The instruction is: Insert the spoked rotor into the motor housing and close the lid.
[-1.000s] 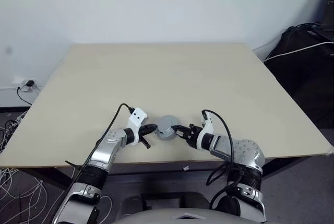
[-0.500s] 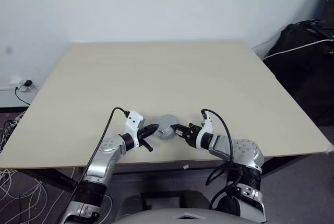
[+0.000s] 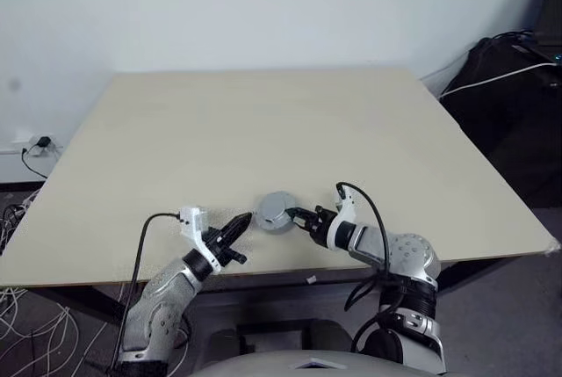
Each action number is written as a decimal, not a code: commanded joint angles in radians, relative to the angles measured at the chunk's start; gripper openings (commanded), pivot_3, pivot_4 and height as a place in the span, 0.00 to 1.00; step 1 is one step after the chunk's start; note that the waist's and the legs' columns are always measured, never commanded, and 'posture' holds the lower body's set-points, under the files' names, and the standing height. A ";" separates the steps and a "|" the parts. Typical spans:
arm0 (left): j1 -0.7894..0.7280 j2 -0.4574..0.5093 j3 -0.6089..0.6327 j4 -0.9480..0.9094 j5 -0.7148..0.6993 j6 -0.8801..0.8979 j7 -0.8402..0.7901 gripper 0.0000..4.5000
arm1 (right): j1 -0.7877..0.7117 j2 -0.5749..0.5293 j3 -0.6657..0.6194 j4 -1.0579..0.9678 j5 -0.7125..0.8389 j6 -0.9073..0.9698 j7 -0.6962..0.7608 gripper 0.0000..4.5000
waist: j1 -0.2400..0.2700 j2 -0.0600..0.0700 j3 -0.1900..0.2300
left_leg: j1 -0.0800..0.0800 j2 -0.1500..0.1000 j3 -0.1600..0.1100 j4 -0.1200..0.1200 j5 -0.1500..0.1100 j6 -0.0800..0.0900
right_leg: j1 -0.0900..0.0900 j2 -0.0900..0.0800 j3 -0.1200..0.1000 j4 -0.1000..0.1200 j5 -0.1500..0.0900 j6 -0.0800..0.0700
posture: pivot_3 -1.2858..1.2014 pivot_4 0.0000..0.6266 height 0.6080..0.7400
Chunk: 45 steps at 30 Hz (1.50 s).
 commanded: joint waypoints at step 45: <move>0.064 -0.157 0.140 0.065 -0.728 0.227 0.079 1.00 | 0.070 0.169 0.158 -0.189 0.649 0.087 -0.356 0.28 | -0.012 -0.004 0.004 | -0.004 -0.002 -0.001 0.000 0.000 0.000 | -0.003 0.001 0.000 -0.001 -0.002 -0.004 | 0.52 0.00 1.00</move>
